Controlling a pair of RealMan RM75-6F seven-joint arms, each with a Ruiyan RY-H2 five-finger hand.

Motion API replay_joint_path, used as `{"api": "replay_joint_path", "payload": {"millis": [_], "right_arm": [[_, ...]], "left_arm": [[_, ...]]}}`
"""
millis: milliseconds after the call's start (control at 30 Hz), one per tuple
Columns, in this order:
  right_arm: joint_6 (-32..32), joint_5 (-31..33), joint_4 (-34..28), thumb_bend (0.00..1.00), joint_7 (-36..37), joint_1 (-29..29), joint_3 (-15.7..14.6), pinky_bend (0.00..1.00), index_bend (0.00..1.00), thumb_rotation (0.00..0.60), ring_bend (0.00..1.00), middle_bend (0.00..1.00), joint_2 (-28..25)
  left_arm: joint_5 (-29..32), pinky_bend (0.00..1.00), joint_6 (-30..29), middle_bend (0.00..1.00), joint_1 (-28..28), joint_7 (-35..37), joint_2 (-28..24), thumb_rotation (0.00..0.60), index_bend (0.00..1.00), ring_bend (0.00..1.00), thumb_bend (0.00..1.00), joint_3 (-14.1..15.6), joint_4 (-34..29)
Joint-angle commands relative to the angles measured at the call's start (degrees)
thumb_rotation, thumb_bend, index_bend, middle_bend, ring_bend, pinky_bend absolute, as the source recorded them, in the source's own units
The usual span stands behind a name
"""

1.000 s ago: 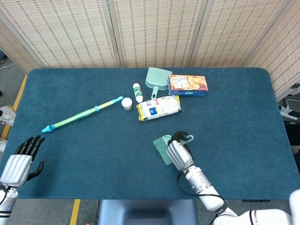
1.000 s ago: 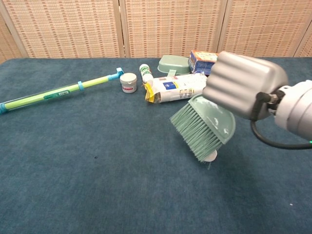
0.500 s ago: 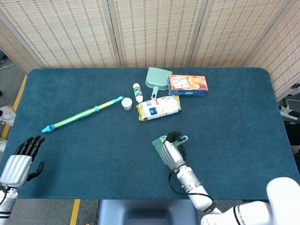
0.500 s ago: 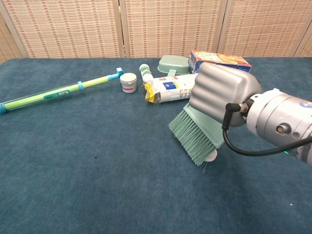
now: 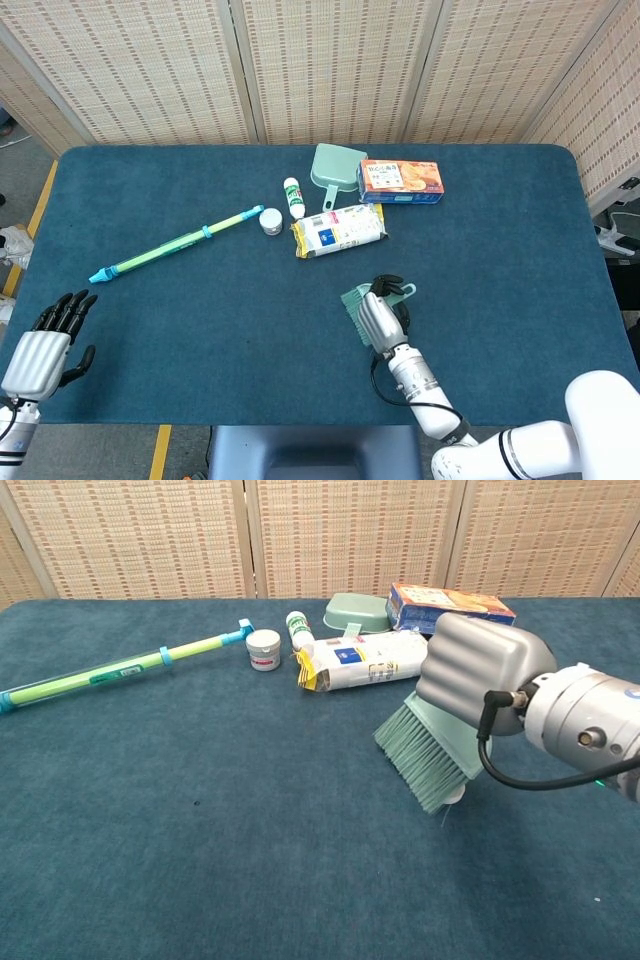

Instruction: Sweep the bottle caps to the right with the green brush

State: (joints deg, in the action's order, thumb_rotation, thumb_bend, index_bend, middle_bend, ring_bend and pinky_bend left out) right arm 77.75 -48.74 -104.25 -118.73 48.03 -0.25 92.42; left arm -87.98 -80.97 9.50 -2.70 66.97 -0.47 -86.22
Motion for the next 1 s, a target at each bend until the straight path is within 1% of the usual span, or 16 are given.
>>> {"api": "replay_joint_path", "payload": {"millis": [33,400,1000], "right_arm": [[0.51,0.79,0.63,0.42,0.57,0.32,-0.55,0.48,0.93,0.6,0.58,0.83,-0.37],[1.72,3.89,3.54,0.42,4.61,0.14,-2.66,0.48,0.93,0.6,0.58,0.83,-3.47],[1.07,5.89,7.92,0.42,14.85,-2.93,-7.23,0.48,0.93,0.6,0.58,0.83,-12.36]], "left_arm": [[-0.02,0.16,0.02,0.0,0.04,-0.17,0.07,0.6,0.0,0.01,0.45,-0.02,0.0],[0.15,0.16,0.42,0.0,0.13,-1.01,0.34,0.6,0.0,0.01,0.45,0.08,-0.18],[1.21,0.16,2.37,0.0,0.79,-4.18,1.73,0.6,0.0,0.01,0.45,0.19,-0.25]]}}
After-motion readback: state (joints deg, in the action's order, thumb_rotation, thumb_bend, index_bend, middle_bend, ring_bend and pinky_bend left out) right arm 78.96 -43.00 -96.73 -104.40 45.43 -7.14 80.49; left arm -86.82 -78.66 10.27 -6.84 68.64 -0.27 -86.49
